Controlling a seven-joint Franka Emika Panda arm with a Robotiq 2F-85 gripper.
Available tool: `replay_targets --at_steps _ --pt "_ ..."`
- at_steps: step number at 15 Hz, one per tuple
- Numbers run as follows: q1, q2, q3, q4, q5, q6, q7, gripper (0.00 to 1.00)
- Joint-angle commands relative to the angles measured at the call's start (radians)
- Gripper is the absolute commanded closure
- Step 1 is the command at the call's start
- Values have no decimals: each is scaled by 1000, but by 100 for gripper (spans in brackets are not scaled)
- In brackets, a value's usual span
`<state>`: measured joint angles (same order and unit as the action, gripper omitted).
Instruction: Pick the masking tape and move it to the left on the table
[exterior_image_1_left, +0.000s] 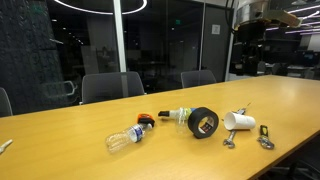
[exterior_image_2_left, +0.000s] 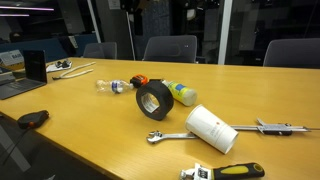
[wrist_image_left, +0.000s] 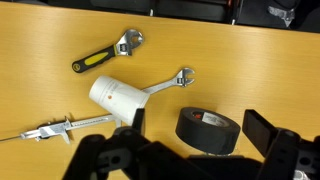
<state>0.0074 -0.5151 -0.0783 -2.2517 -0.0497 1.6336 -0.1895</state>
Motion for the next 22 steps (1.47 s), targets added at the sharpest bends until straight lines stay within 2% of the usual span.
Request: replay_targets --at_steps 1,7,13,17,22 --pt "-13 13 11 10 9 -8 49 0" --pt "-44 130 79 49 43 1 420 0" --pt "-59 309 132 113 59 132 770 0" --pt "-62 411 126 138 34 206 982 0" --pt "-63 523 91 175 30 154 1206 0"
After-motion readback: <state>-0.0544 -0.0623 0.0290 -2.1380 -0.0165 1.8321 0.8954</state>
